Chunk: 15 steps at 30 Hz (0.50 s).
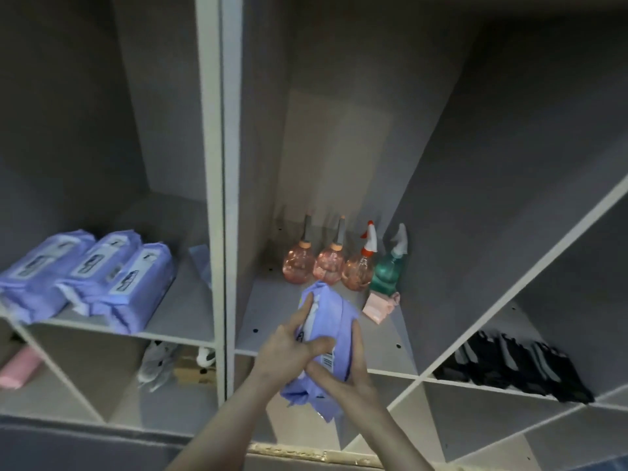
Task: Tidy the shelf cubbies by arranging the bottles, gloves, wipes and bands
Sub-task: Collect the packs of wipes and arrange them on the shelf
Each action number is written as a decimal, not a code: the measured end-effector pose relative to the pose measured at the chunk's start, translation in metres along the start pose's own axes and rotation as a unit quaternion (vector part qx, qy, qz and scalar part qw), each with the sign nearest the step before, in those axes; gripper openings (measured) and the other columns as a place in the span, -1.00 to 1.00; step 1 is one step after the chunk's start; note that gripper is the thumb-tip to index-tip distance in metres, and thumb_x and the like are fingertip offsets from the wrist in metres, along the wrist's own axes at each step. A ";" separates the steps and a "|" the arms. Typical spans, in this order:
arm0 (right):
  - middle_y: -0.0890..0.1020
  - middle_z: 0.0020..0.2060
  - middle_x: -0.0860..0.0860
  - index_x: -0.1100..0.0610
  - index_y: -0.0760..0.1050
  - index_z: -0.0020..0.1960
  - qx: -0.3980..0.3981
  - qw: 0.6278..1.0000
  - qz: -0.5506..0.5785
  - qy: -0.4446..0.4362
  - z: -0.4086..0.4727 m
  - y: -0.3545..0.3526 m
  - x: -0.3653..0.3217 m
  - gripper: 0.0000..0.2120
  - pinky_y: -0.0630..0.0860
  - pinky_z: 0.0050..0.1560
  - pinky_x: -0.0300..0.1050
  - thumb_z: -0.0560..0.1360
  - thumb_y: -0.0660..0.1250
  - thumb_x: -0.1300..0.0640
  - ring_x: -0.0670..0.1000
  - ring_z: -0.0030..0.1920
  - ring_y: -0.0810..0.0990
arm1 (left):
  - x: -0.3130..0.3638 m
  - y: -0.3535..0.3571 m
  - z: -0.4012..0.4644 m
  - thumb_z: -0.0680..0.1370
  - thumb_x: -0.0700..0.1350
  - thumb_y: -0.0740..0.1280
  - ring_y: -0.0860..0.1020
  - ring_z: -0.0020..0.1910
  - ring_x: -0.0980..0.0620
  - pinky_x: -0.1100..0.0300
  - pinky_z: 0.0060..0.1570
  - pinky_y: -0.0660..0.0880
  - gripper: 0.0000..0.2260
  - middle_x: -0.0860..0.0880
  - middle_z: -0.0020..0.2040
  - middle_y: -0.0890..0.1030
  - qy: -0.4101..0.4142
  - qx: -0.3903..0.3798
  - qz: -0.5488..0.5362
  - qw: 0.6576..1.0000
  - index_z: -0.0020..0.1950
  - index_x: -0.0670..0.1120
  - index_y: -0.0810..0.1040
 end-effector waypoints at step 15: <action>0.05 0.47 -0.28 -0.21 -0.18 0.52 -0.169 0.984 0.044 -0.017 -0.069 0.153 -0.035 -0.09 0.36 0.04 -0.47 0.46 0.42 -0.02 -0.17 0.48 0.14 | -0.060 -0.143 -0.124 0.43 -0.03 0.44 0.54 0.09 0.12 0.35 -0.05 0.45 -0.28 0.01 0.29 0.45 0.003 0.110 0.004 0.994 0.44 0.37 0.15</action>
Point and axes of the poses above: each hand's wrist, its own z-axis towards the middle knuckle, its own y-axis out of the palm, x = y × z, the point moved 1 cm from there along z, towards the middle knuckle
